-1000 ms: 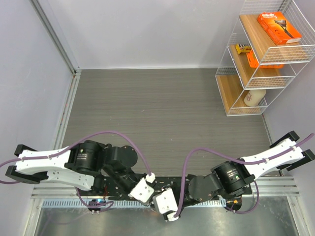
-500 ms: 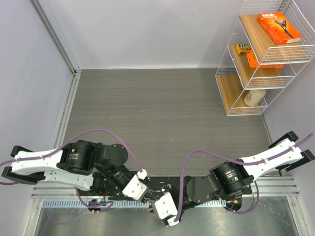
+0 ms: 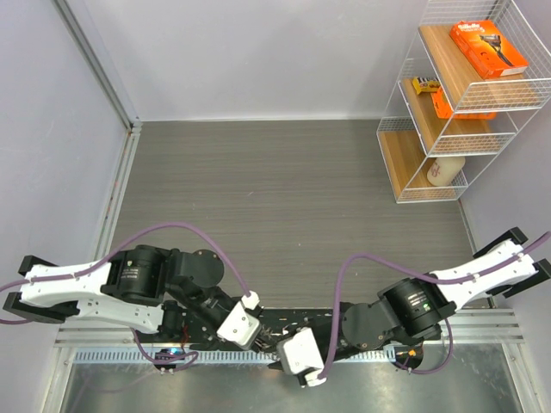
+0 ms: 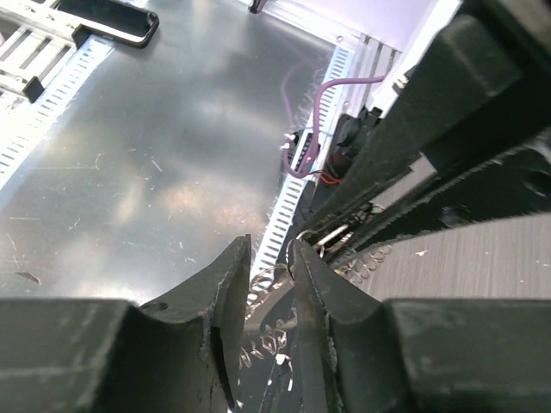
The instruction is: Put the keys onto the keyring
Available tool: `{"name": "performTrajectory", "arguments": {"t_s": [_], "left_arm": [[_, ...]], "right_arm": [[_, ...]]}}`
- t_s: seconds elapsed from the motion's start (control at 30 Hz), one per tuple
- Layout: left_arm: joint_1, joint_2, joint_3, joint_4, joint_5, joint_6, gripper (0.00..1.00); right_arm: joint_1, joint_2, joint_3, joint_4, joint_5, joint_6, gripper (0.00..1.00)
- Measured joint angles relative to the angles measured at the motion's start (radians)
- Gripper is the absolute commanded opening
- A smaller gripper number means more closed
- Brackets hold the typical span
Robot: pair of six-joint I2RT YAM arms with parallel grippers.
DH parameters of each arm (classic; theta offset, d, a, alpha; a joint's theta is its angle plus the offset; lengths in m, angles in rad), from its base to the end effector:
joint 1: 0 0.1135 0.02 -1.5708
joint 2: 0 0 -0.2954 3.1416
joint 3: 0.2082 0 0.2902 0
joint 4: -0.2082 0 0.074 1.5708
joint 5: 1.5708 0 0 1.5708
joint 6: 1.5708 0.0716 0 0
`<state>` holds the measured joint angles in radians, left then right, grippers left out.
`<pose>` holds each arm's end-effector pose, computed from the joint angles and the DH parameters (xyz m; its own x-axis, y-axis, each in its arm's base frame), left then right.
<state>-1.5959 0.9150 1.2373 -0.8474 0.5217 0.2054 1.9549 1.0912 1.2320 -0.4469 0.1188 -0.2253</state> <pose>-0.0409 -0.2070 0.4262 0.1869 0.3982 -0.8980 0.8353 -0.5455 -0.0681 -0.1026 0.2765 0.4311 0.3252 -0.2126 -0.9214 -0.9134 -0.3230 -0.2478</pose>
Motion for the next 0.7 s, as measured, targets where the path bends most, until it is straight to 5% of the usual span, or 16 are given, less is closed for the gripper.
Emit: {"name": "performTrajectory", "arguments": {"t_s": [0.7], "left_arm": [[0.001, -0.029, -0.017, 0.046, -0.049, -0.042, 0.00]], "right_arm": [[0.000, -0.052, 0.000, -0.004, 0.082, -0.009, 0.43]]}}
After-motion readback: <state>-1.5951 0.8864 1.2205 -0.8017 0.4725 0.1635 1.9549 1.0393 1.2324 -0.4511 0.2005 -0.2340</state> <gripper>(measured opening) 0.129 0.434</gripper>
